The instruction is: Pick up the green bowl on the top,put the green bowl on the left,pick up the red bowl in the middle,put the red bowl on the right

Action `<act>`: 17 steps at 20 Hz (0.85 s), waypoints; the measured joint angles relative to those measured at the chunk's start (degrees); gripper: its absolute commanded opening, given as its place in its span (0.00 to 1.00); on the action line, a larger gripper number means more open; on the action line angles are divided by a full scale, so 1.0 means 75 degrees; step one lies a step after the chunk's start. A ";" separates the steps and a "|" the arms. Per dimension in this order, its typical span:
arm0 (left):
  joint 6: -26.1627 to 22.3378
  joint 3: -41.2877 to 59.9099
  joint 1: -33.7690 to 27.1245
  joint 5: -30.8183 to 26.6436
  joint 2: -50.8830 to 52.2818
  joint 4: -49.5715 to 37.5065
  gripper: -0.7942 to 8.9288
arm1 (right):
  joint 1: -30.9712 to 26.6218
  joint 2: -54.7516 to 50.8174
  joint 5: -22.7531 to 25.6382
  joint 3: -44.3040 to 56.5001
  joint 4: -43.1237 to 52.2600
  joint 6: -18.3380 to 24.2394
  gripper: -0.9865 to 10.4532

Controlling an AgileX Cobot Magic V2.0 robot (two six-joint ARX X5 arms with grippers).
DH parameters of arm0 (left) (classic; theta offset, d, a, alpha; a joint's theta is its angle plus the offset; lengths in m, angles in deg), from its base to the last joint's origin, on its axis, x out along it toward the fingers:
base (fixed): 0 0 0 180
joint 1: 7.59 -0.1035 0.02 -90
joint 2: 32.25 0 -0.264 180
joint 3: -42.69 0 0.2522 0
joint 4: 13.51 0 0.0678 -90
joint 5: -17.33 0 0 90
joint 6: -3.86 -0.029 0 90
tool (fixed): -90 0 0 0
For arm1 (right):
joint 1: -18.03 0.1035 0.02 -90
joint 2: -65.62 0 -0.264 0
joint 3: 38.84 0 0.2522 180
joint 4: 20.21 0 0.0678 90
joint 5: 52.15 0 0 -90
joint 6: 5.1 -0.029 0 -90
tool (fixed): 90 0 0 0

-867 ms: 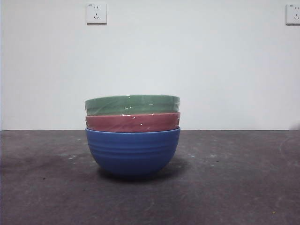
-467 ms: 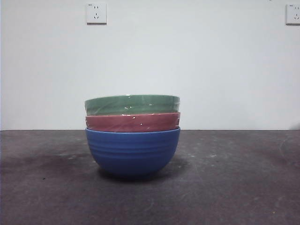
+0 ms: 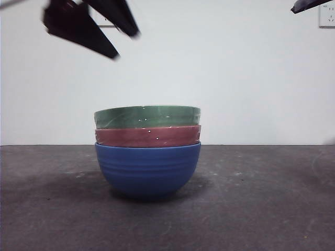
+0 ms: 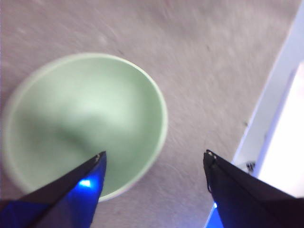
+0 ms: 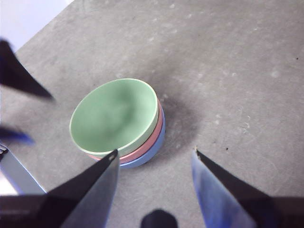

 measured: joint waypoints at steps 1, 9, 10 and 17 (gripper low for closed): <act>-0.0067 0.0000 0.0204 -0.0134 -0.0271 -0.0035 0.43 | 0.0000 0.0000 0.0003 0.0000 -0.0003 0.0000 0.31; -0.0711 0.0000 0.0685 -0.0758 -0.1664 -0.0213 0.43 | 0.0000 0.0000 0.0000 0.0000 -0.0012 0.0000 0.31; -0.0752 0.0000 0.0685 -0.0810 -0.1722 -0.0213 0.43 | 0.0000 0.0000 0.0003 0.0000 -0.0029 0.0000 0.31; -0.1008 -0.0006 0.0685 -0.0831 -0.1743 -0.0356 0.10 | 0.0000 0.0000 0.0003 0.0000 -0.0050 0.0000 0.31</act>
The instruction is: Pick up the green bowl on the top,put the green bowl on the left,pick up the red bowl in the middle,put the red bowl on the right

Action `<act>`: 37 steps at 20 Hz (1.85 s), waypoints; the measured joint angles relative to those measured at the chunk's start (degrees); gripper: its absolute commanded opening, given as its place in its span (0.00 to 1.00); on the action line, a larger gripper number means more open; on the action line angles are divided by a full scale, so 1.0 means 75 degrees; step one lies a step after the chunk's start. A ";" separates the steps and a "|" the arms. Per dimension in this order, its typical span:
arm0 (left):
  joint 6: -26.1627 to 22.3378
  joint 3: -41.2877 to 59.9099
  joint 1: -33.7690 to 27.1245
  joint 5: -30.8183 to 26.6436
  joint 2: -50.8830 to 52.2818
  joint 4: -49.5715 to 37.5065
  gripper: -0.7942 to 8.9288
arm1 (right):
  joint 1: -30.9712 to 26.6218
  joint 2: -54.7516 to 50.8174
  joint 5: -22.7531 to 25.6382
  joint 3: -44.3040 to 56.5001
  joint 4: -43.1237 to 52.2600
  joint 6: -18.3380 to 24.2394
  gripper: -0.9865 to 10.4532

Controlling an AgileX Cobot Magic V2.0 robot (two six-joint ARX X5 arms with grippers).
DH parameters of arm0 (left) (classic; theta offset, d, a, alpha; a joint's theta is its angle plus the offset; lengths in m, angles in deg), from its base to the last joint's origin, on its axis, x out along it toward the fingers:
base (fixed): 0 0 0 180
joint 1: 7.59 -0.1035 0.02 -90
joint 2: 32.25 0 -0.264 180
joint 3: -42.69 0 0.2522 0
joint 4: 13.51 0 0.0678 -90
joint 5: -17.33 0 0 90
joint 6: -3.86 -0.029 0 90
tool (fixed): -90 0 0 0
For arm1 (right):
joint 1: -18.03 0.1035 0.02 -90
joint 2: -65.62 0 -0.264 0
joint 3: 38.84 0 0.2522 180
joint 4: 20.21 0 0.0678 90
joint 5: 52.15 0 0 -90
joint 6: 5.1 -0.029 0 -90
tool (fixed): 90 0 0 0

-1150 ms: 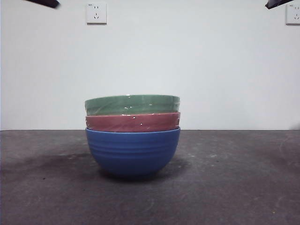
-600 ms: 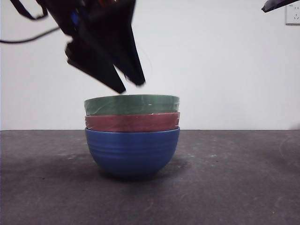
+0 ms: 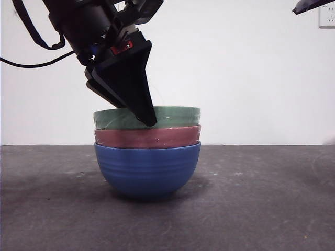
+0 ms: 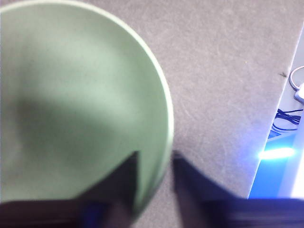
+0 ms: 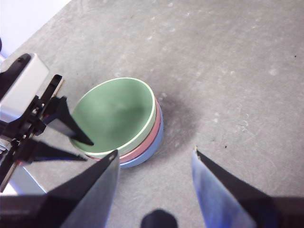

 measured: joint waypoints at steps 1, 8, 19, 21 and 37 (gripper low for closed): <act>-0.0035 -0.0032 0.0000 0.0020 0.0000 0.0009 0.10 | 0.0000 0.0000 0.0000 0.0000 0.0000 0.0000 0.31; -0.0035 -0.1183 0.0012 0.0032 -0.0003 0.0976 0.07 | 0.0000 0.0000 0.0000 0.0000 0.0000 0.0003 0.30; 0.0551 -0.3194 -0.0140 -0.2413 0.1294 0.4625 0.07 | 0.0000 0.0000 0.0000 0.0000 -0.0035 0.0000 0.30; 0.0819 -0.2600 -0.0405 -0.2713 0.1810 0.4398 0.07 | 0.0000 0.0000 0.0000 0.0000 -0.0038 0.0003 0.30; 0.1349 0.1224 -0.0825 -0.1982 0.0699 0.0828 0.07 | 0.0000 0.0009 -0.0003 0.0000 -0.0035 0.0000 0.30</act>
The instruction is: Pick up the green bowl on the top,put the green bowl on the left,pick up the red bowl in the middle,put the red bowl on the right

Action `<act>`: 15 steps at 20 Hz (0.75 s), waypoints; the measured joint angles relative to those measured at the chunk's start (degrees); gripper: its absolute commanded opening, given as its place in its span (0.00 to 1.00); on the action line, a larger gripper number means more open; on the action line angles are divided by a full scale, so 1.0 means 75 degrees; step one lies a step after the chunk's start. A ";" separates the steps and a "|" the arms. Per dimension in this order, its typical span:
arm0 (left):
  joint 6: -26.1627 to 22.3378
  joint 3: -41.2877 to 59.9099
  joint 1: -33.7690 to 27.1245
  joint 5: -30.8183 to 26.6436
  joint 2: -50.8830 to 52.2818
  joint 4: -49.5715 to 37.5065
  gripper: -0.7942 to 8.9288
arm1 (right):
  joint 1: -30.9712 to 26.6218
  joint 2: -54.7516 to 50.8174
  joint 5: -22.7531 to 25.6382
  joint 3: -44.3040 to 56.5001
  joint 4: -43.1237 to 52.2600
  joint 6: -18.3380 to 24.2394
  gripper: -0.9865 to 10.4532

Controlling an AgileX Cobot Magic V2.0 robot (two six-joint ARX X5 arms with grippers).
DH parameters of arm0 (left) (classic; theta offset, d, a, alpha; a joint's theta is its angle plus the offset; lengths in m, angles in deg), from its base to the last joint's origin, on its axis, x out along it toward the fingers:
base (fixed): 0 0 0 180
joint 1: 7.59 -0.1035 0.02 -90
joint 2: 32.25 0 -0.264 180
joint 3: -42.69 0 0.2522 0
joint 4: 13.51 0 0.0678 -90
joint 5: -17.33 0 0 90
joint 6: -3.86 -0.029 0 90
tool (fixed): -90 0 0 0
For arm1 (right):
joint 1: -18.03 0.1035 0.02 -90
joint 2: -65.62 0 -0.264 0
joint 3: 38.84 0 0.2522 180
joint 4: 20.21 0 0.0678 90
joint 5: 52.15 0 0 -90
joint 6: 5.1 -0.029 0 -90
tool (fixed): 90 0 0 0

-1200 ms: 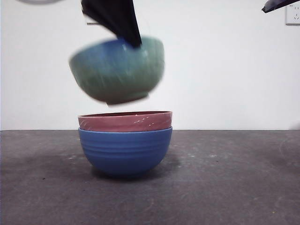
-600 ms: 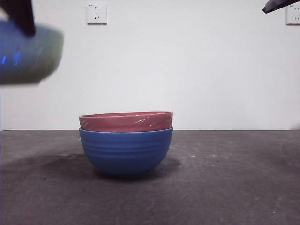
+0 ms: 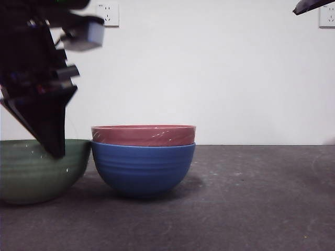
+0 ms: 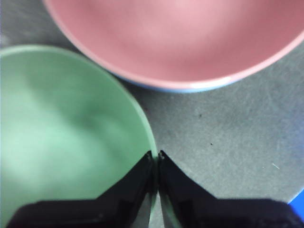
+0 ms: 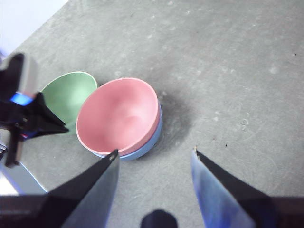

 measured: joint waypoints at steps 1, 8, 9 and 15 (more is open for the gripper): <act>0.0000 -0.0026 0.0000 0.0000 -0.0079 0.0000 0.08 | 0.0000 0.0000 0.0000 0.0000 0.0000 0.0000 0.30; 0.0481 -0.0052 0.0000 0.0012 -0.0137 0.0446 0.43 | 0.0041 0.0032 0.0006 0.0000 0.0189 0.0000 0.32; 0.0606 -0.0052 0.0000 0.0032 0.0017 0.0475 0.43 | 0.0111 0.0085 0.0006 0.0000 0.0300 0.0000 0.32; 0.1154 -0.0198 -0.0061 0.0632 0.2060 0.0819 0.43 | 0.1271 0.1236 0.0361 -0.0152 0.0804 0.0003 0.32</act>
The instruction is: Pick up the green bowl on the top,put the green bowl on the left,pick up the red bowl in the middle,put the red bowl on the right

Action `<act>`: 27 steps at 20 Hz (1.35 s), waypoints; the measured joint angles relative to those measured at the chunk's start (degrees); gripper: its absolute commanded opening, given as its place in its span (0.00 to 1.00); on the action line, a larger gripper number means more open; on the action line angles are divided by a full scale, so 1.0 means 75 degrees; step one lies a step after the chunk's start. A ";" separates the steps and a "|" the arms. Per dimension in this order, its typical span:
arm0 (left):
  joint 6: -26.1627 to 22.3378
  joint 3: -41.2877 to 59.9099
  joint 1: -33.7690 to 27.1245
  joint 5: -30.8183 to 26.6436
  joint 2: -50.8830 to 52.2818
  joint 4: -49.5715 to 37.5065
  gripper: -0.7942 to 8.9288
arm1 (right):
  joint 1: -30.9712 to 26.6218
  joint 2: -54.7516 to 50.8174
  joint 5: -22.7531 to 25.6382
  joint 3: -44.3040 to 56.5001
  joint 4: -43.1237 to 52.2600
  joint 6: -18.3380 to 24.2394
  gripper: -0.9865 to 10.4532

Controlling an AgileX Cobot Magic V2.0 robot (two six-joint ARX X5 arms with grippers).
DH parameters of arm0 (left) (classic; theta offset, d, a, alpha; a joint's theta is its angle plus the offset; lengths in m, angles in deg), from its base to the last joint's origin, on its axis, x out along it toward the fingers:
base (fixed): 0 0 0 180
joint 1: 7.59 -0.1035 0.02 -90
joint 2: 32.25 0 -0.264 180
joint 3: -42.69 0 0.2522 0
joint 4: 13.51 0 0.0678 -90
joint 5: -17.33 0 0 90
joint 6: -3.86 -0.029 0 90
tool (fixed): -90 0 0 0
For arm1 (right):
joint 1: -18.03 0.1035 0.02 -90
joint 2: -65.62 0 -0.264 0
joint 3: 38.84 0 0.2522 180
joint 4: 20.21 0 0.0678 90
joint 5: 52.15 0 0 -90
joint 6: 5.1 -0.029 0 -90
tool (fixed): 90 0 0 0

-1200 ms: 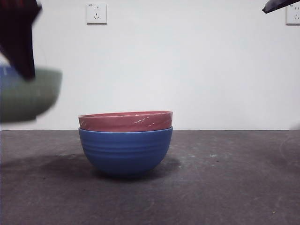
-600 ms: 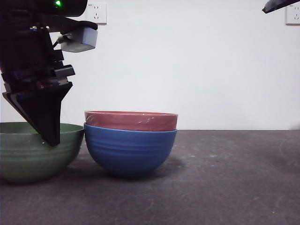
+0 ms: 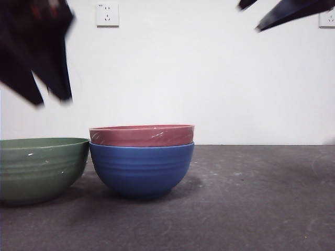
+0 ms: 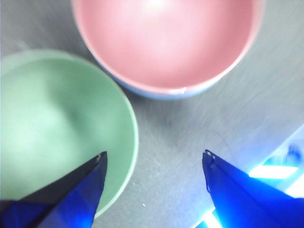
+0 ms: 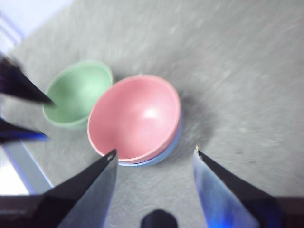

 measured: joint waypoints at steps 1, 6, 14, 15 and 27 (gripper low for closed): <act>0.0050 -0.0172 -0.0061 0.0000 0.0370 0.0117 0.43 | 0.0315 0.0335 0.0195 -0.0111 0.0012 0.0000 0.32; 0.0102 -0.1180 -0.0889 -0.0026 0.1638 0.0938 0.43 | 0.1795 0.2034 0.0446 -0.1236 -0.0055 0.0189 0.31; -0.0280 -0.1947 -0.2235 -0.0420 0.2072 0.2095 0.43 | 0.3392 0.4132 0.1751 -0.2349 -0.0385 0.0868 0.30; -0.0315 -0.1947 -0.2241 -0.0420 0.2052 0.2145 0.43 | 0.3488 0.4290 0.1798 -0.2352 -0.0385 0.0927 0.30; -0.0323 -0.1947 -0.2244 -0.0420 0.2005 0.2157 0.43 | 0.3579 0.5321 0.1807 -0.2352 -0.0393 0.1230 0.10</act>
